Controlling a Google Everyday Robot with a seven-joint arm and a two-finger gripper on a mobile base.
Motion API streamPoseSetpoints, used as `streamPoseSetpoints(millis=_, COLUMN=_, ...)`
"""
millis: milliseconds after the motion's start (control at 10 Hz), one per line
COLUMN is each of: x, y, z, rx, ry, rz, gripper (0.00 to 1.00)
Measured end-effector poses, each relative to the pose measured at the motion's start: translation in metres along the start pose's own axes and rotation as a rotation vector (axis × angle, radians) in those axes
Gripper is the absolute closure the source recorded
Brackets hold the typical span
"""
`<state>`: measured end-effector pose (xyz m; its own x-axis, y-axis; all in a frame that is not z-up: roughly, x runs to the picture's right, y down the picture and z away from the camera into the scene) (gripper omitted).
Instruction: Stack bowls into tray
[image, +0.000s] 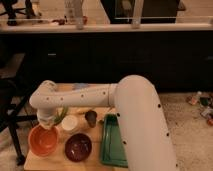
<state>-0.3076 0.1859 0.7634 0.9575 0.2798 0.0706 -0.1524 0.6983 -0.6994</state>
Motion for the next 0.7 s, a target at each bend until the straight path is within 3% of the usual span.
streamPoseSetpoints(millis=300, x=-0.004, y=0.003, z=-0.028, rx=0.047, ry=-0.024, rz=-0.022, gripper=1.00)
streamPoseSetpoints(millis=700, x=0.021, y=0.008, z=-0.073, rx=0.119, ry=-0.044, rz=0.000, gripper=1.00)
